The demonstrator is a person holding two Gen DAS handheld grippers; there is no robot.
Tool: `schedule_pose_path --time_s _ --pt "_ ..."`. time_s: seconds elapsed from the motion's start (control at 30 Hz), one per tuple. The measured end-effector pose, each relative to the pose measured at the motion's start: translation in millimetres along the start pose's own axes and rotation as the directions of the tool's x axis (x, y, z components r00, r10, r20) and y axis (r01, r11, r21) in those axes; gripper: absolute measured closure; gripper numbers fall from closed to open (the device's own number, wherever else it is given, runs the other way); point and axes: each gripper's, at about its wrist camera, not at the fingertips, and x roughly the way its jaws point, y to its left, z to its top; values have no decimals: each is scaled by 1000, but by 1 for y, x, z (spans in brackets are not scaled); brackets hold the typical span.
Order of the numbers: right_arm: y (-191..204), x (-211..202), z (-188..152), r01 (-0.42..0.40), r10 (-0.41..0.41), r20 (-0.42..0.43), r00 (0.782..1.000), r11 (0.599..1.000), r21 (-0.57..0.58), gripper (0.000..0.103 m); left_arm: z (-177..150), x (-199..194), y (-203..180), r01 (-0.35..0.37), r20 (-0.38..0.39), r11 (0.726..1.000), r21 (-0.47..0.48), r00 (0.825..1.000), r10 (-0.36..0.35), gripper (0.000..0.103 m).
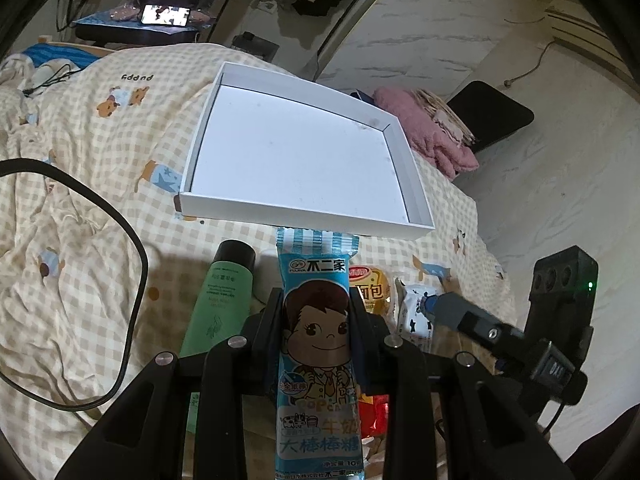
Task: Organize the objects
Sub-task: 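Lift the candy bar with the left tool while the right tool grasps the milk biscuit packet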
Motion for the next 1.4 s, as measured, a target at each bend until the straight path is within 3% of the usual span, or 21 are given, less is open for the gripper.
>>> schedule_pose_path --time_s 0.27,0.37,0.43,0.6,0.7,0.83,0.9,1.0,1.17,1.2,1.23,1.27,1.4 --pt "-9 -25 14 68 -68 34 997 998 -17 0 -1 -2 1 -2 5 1000 -2 1000 2 71" --pt "-12 -21 13 92 -92 0 996 996 -20 0 -3 0 -3 -15 -7 1000 23 1000 15 71" --pt "-12 -18 14 163 -164 -19 986 985 -55 0 -4 2 -7 -22 -12 999 39 1000 22 71" --pt "-5 -12 9 210 -219 -46 975 967 -145 0 -6 4 -9 -28 -25 998 49 999 29 71" --pt "-1 0 4 280 -300 -76 951 938 -206 0 -6 5 -8 -27 -29 999 45 999 28 71" --pt "-5 11 -3 308 -342 -118 932 922 -235 18 -6 7 -7 -30 -34 999 43 999 31 71" --pt "-10 15 -4 347 -382 -121 916 907 -239 18 -7 8 -7 -31 -40 999 41 999 32 70" --pt "-17 18 -3 347 -380 -139 914 913 -217 20 -7 9 -7 -34 -47 999 41 998 36 71" --pt "-16 24 -7 389 -427 -129 895 889 -243 20 -7 10 -7 -34 -50 998 44 998 36 70" --pt "-14 24 -8 402 -442 -124 889 880 -255 25 -7 10 -7 -35 -52 998 43 998 37 70" --pt "-13 25 -9 429 -470 -110 876 862 -272 42 -7 11 -7 -36 -53 998 42 998 38 70" --pt "-12 25 -8 444 -487 -103 867 851 -281 46 -7 11 -6 -36 -53 999 41 998 38 70" --pt "-10 15 -6 435 -465 -58 884 860 -265 49 -7 11 -6 -35 -53 999 41 998 37 70"
